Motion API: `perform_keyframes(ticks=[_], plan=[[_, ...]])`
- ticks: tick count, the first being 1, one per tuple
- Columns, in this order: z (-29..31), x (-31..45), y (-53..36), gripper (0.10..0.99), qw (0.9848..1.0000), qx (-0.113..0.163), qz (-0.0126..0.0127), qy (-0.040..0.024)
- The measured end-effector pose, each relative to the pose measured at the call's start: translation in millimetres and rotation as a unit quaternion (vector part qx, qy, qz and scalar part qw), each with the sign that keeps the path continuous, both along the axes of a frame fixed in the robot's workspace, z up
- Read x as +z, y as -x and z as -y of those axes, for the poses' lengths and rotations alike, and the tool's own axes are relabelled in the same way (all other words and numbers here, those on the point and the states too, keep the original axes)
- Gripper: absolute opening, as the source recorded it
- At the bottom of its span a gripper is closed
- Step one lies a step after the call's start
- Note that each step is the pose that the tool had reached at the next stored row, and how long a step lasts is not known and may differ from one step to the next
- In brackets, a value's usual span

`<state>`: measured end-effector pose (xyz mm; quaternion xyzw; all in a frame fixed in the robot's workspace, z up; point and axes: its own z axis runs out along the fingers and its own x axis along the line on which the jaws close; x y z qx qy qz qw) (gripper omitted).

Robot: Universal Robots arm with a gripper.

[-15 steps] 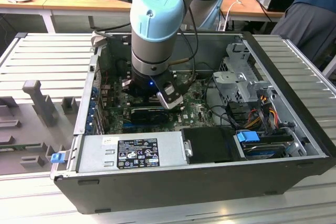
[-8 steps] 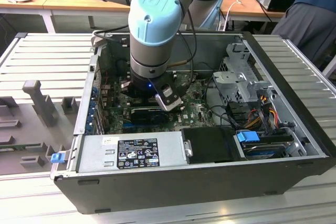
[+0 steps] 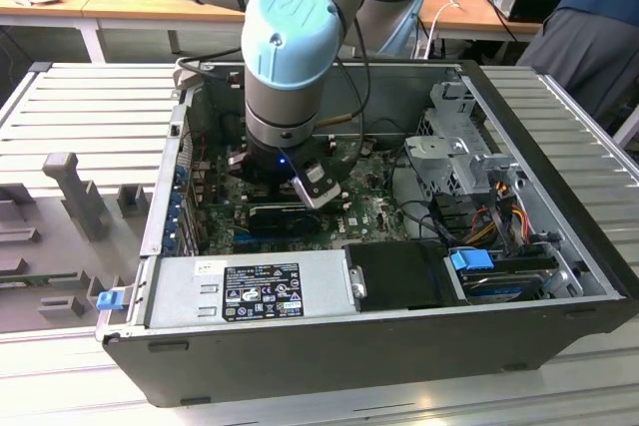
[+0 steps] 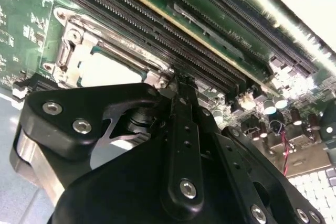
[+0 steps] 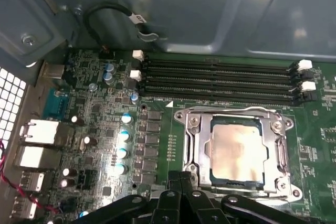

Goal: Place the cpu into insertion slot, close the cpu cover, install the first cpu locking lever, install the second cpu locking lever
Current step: 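Install the second cpu locking lever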

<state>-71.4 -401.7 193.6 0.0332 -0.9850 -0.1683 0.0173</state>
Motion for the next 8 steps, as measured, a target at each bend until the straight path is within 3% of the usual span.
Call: perform_keyframes(ticks=[4, 8], plan=[[-0.1, 1.0, 4.2, 0.106, 1.0000, 0.000, -0.0001, -0.0004], [-0.1, 11.7, 4.3, 0.106, 1.0000, 0.000, 0.0000, -0.0006]])
